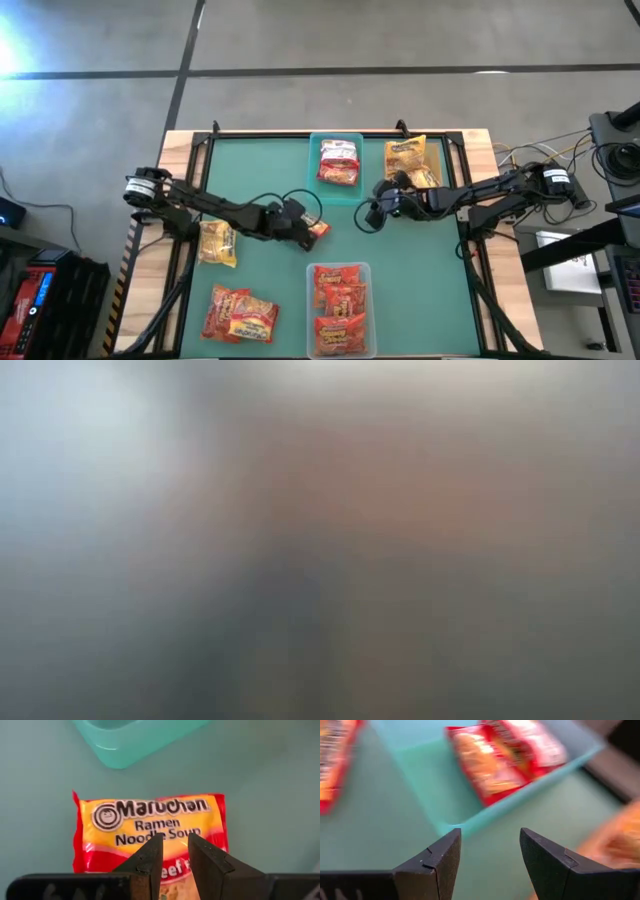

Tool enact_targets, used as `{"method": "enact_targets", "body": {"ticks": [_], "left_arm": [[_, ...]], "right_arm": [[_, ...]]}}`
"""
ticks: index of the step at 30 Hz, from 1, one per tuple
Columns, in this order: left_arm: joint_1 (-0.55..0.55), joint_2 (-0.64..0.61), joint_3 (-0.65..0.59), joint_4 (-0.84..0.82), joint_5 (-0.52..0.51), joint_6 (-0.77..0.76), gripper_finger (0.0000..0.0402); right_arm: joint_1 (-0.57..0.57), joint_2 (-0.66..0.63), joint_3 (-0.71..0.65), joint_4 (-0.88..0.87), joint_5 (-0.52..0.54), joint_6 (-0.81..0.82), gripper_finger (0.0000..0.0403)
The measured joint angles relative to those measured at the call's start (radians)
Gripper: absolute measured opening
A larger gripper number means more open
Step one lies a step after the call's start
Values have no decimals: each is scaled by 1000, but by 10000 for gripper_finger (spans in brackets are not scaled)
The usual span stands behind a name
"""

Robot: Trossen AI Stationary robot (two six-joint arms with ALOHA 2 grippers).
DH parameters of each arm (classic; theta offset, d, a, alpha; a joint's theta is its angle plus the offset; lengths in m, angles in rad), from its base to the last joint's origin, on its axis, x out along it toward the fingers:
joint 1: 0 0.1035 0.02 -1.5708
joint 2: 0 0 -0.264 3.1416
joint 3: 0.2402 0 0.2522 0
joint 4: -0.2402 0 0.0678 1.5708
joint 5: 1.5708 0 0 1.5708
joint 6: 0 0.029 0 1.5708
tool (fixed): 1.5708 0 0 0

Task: Sort Maruchan noodles
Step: Put the top red noodle pack into the transparent green bin

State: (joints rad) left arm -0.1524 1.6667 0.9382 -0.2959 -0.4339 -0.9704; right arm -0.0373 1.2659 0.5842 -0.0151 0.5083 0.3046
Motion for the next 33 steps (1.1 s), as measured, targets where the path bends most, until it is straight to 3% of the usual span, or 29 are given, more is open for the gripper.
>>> {"method": "enact_targets", "body": {"ticks": [5,11,15,18,23,33], "left_arm": [[-18,-3,14,-39,31,-53,75],[-109,-5,54,-118,51,-153,75],[-180,-5,80,-191,42,-212,75],[-206,-4,81,-274,-41,-313,75],[-195,36,58,-338,-93,-410,75],[-161,141,60,-332,-125,-386,75]], "right_arm": [[9,0,-4,25,-209,45,194],[53,0,-46,214,-357,96,194],[80,0,-52,238,-354,96,194],[81,0,-52,240,-346,96,194],[81,0,-56,240,-234,131,194],[88,65,-59,272,-193,276,194]]}}
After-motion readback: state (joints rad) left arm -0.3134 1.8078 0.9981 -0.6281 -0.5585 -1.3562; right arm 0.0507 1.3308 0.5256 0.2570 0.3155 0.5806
